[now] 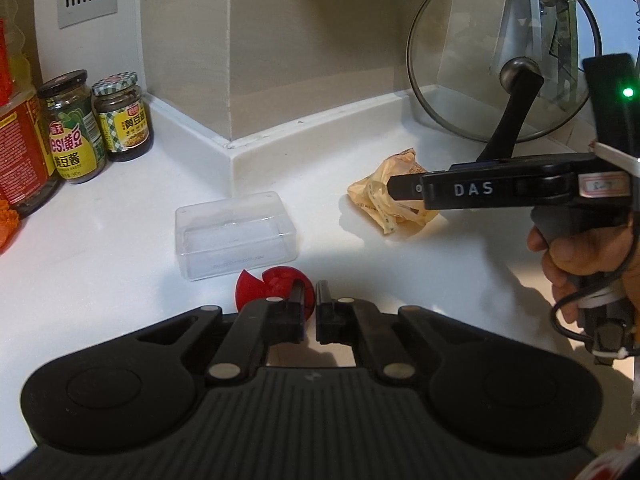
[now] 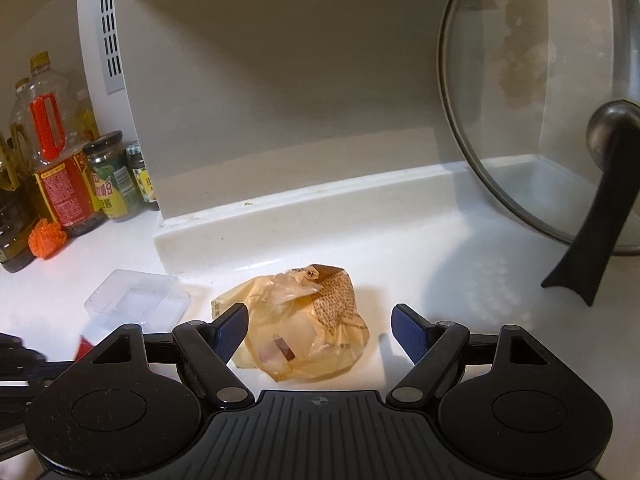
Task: Collect trash
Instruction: 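Grasp the red plastic cap with the left tool while the right tool grasps the crumpled tan bag, then carry the red cap and tan bag with both tools down over the wastebasket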
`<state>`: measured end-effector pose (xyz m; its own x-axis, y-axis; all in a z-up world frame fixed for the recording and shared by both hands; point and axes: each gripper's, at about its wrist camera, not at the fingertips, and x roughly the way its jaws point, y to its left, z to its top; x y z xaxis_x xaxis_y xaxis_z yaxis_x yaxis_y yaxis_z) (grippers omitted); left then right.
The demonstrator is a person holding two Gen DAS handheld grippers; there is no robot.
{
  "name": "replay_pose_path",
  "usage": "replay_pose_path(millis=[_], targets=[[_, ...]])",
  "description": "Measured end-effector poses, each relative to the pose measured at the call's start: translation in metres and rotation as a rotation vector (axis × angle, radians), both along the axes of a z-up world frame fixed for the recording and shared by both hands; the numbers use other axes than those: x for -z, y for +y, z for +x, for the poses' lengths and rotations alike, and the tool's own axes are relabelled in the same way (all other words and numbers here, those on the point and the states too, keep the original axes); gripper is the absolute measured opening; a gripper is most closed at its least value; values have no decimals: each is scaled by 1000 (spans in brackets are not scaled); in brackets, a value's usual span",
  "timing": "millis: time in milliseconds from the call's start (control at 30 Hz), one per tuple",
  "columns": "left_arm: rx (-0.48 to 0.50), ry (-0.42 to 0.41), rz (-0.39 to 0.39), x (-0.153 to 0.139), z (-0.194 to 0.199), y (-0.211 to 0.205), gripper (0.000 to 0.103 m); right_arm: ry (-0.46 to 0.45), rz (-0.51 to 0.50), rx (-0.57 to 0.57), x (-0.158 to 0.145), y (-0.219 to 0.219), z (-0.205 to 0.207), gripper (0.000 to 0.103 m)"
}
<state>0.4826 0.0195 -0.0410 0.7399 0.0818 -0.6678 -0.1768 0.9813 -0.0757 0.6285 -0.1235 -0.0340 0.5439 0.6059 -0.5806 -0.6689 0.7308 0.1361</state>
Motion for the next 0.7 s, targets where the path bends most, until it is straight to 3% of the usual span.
replay_pose_path(millis=[133, 167, 200, 233, 467, 700], targets=[[-13, -3, -8, -3, -8, 3, 3, 33, -18, -11, 9, 10, 7, 79], [-16, -3, -9, -4, -10, 4, 3, 38, -23, -8, 11, 11, 7, 75], [-18, -3, -10, -4, -11, 5, 3, 47, -25, -10, 12, 11, 7, 56], [-21, -3, -10, -5, -13, 6, 3, 52, -25, -7, 13, 10, 7, 50], [-27, 0, -20, -8, -28, 9, 3, 29, -21, 13, 8, 4, -15, 30], [1, -17, -31, -15, -53, 8, 3, 41, -9, 71, -7, -11, -58, 26]])
